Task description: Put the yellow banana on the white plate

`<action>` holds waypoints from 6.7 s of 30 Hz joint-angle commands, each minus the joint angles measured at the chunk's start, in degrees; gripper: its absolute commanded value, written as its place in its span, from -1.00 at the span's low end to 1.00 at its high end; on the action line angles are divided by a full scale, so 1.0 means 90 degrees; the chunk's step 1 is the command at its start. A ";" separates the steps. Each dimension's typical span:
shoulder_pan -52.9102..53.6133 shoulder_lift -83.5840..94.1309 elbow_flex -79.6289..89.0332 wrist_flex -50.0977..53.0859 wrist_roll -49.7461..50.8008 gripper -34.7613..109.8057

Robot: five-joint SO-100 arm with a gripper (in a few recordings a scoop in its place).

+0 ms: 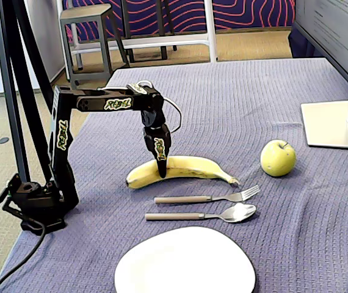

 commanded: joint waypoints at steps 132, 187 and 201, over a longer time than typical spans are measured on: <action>0.7100 0.0244 -0.1982 -0.0176 0.1348 -0.15; 0.3232 1.0840 0.8184 -0.0840 0.8232 -0.52; 0.2988 1.1143 0.8437 -0.0820 0.8574 -0.52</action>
